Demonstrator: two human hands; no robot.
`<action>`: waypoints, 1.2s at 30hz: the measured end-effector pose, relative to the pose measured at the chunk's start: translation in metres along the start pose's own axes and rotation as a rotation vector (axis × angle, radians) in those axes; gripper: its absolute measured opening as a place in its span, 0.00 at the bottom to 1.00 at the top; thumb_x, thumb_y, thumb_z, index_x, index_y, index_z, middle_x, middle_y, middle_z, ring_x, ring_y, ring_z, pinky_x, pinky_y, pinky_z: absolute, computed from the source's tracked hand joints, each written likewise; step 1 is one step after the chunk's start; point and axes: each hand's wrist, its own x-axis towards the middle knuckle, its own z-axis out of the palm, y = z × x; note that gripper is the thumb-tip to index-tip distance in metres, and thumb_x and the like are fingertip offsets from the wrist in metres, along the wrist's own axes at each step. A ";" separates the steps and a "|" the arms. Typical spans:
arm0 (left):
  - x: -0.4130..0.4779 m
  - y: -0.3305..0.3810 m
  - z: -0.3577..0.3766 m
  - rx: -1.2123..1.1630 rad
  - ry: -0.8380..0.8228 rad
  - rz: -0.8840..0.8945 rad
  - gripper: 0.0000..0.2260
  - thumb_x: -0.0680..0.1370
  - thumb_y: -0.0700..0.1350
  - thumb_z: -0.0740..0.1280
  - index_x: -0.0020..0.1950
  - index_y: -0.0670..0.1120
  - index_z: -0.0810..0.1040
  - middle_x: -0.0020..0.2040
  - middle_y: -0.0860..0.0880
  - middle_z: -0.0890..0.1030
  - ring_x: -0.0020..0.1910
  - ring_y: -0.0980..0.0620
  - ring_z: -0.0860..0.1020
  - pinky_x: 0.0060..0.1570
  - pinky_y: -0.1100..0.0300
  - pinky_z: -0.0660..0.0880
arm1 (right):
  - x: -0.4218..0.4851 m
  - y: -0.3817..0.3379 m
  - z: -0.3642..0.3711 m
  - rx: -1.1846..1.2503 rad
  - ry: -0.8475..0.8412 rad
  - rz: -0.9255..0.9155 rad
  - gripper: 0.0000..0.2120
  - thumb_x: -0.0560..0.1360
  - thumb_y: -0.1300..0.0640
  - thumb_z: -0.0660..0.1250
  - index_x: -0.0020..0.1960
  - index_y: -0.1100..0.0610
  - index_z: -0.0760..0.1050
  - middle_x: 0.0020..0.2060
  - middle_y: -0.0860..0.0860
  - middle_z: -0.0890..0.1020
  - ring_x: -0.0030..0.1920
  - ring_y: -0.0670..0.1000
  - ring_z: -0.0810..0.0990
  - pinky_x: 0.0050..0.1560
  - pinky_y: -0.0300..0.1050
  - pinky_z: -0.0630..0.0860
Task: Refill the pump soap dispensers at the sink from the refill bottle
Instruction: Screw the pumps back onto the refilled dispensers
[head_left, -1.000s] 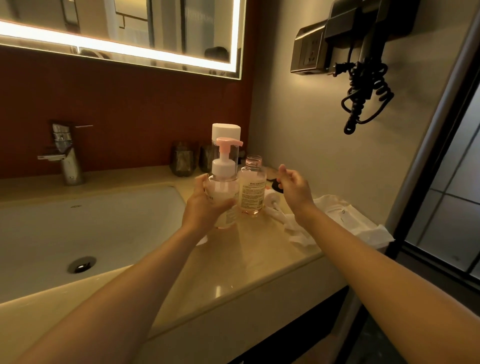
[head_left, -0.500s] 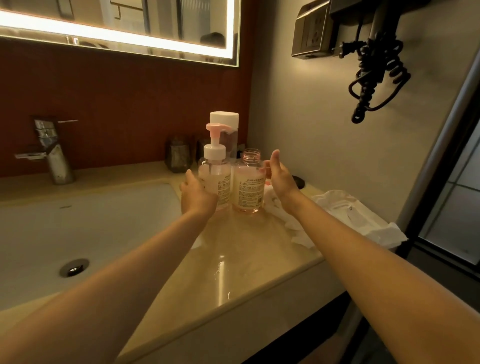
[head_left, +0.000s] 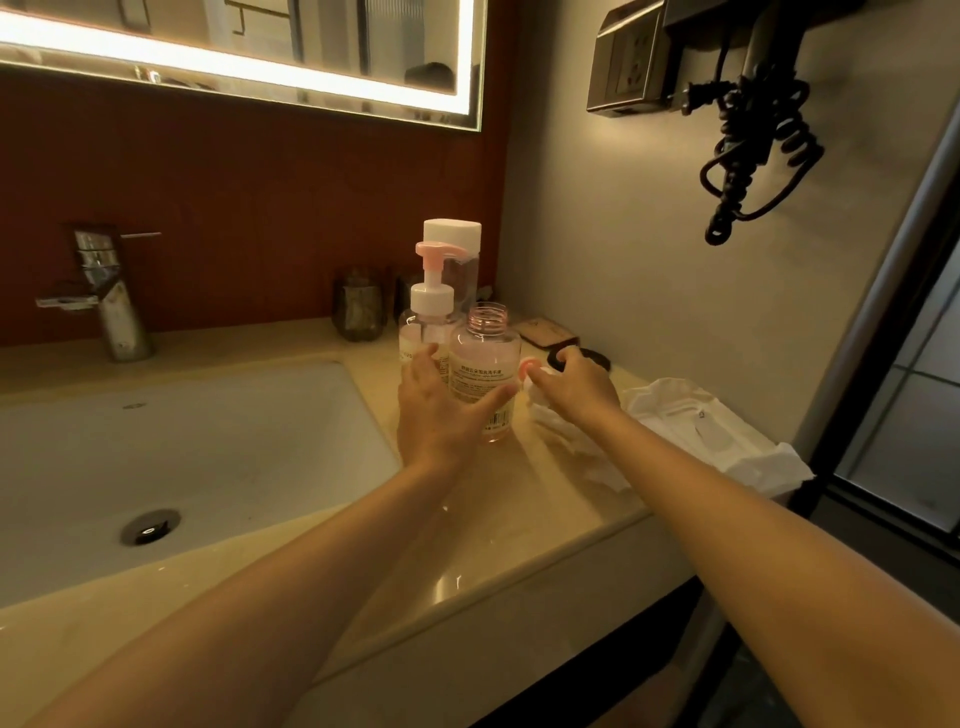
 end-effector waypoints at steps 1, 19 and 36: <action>0.001 0.003 0.004 0.024 0.007 -0.015 0.43 0.63 0.63 0.73 0.70 0.46 0.61 0.65 0.47 0.69 0.64 0.48 0.68 0.62 0.49 0.71 | 0.001 0.001 0.003 -0.031 -0.025 0.006 0.30 0.74 0.39 0.60 0.70 0.55 0.63 0.64 0.56 0.72 0.62 0.58 0.71 0.57 0.53 0.72; -0.015 0.003 -0.022 -0.145 -0.178 0.046 0.27 0.66 0.51 0.76 0.57 0.53 0.64 0.55 0.52 0.76 0.54 0.51 0.77 0.50 0.55 0.77 | -0.031 -0.049 -0.053 0.528 0.168 -0.085 0.18 0.73 0.45 0.67 0.55 0.57 0.71 0.47 0.51 0.77 0.46 0.51 0.76 0.41 0.43 0.75; -0.048 0.003 -0.052 -0.046 -0.168 0.081 0.28 0.64 0.57 0.74 0.55 0.53 0.63 0.55 0.51 0.76 0.51 0.50 0.77 0.46 0.51 0.79 | -0.082 -0.112 -0.091 0.856 0.551 -0.303 0.22 0.73 0.51 0.68 0.61 0.59 0.67 0.55 0.53 0.78 0.46 0.46 0.78 0.43 0.28 0.74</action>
